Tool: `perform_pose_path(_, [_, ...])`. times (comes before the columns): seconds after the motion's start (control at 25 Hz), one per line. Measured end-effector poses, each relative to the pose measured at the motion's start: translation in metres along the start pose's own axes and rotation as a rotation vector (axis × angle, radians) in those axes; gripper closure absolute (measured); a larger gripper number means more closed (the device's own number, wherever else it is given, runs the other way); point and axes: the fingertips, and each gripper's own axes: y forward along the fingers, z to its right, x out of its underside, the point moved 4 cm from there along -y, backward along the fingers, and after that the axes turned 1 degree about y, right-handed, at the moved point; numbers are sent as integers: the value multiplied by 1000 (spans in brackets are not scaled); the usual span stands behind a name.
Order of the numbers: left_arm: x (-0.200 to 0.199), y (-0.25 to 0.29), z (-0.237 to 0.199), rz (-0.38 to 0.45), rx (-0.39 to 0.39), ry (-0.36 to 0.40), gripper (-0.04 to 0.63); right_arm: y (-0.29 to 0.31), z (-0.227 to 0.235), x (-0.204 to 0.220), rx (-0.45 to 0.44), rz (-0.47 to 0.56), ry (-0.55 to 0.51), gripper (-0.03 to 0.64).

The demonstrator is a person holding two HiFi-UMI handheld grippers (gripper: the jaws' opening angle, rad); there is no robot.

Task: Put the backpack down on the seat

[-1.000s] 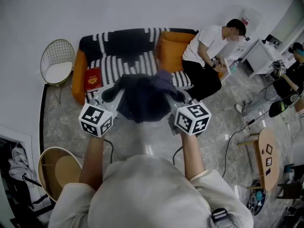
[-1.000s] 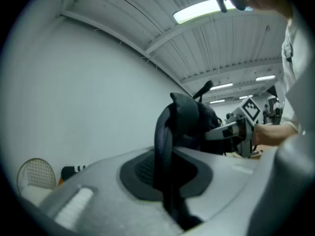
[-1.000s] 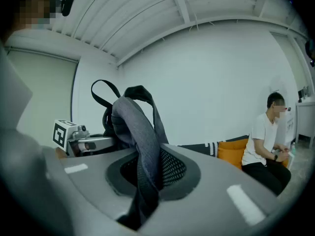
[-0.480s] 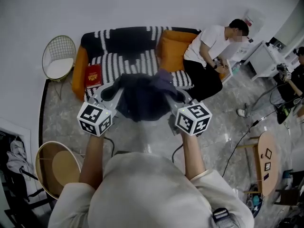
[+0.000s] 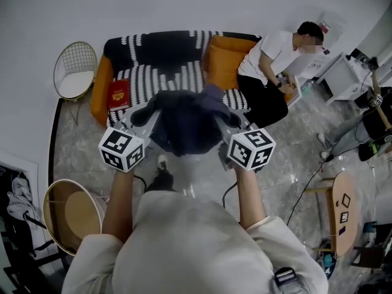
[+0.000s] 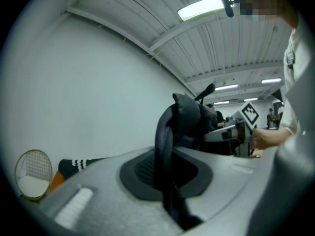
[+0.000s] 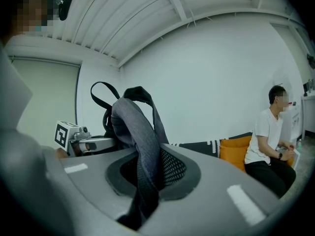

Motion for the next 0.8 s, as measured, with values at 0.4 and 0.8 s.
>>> perform_pose_path(0.4, [3,70,-67,5,9,-11,575,72,58,-17,8,-2,10,578])
perform_pose_path(0.8, [-10,187,-164,-7,39,-19,575,175,145,-58,13,18,-3,578])
